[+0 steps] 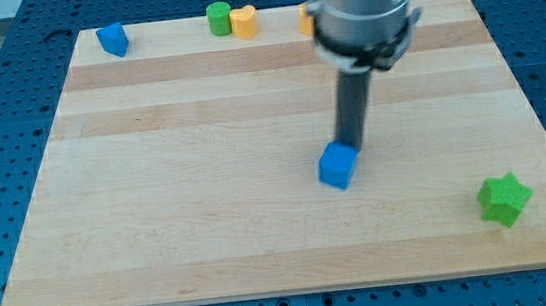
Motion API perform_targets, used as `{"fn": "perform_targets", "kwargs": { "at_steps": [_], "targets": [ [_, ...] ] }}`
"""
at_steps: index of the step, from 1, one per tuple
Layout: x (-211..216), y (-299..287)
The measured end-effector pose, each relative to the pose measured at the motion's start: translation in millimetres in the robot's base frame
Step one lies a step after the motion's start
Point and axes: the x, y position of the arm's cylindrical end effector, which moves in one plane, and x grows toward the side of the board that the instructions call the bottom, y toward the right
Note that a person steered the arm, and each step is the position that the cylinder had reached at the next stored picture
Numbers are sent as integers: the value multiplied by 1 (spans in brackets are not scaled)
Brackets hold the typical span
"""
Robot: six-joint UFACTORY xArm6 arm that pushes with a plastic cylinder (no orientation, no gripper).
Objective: Place the blue cube to the bottom center
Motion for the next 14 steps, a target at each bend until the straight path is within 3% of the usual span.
{"fn": "perform_targets", "kwargs": {
  "at_steps": [1,2,5,9,12,14],
  "targets": [
    [33,-51],
    [35,-63],
    [30,19],
    [48,-42],
    [76,-1],
    [83,-58]
  ]
}}
